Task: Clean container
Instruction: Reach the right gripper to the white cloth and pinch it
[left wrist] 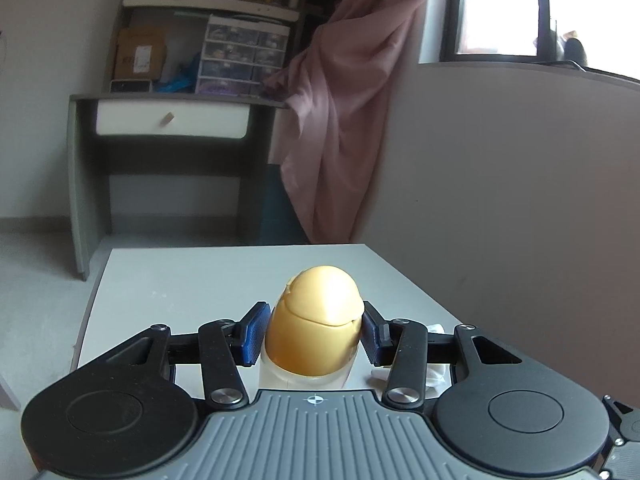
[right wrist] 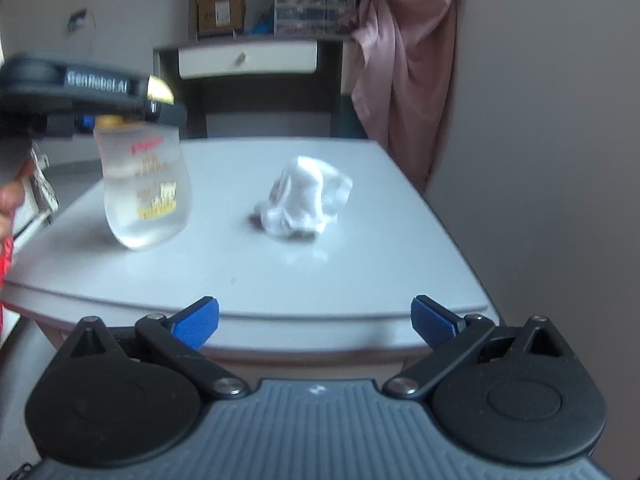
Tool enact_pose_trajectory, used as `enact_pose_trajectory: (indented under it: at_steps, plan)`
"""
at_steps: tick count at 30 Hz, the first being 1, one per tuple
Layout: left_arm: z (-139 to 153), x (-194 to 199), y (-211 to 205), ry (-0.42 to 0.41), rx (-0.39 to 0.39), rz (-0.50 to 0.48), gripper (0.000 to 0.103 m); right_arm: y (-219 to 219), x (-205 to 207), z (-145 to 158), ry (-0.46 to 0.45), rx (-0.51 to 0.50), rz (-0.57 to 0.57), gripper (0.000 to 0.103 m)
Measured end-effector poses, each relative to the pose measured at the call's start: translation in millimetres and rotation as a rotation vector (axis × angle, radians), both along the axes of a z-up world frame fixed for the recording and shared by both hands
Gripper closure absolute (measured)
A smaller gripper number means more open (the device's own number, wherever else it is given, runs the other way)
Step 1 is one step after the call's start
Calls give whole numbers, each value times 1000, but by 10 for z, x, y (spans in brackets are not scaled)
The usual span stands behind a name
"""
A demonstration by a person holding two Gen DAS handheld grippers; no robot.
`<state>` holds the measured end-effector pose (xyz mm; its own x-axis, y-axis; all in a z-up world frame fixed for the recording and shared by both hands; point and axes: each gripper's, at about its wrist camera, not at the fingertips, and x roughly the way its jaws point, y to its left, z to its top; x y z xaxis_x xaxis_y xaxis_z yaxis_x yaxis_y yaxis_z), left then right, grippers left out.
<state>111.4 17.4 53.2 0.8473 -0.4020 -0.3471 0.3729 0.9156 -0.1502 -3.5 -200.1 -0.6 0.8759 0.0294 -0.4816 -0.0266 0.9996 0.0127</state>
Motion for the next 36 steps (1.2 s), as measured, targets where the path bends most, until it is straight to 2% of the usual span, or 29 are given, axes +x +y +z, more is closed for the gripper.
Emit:
enact_pose_trajectory:
  at_steps: [5, 11, 15, 20, 23, 33, 34, 36]
  plan:
    - [49, -16, -57, -3, 11, 11, 55, -132, 62, 102, -90, 75, 50, 1]
    - [73, -34, -11, 5, 9, 10, 55, -93, 276, 141, -142, 24, 92, 8]
    - [104, -20, 41, 13, 7, 7, 55, -98, 398, 153, -152, 30, 118, 19]
    - [134, -4, 141, 19, -5, 4, 56, -137, 523, 128, -154, 20, 122, 27]
    - [100, 23, 36, 33, -9, 1, 56, -162, 588, 117, -142, 37, 133, 33]
    - [161, 110, 126, 43, -17, -12, 56, -224, 783, 65, -117, 63, 145, 42]
    - [58, 98, -4, 43, -11, -8, 56, -220, 798, 62, -116, 64, 149, 42]
    - [44, 100, -12, 44, -8, -10, 56, -214, 827, 55, -114, 66, 156, 42]
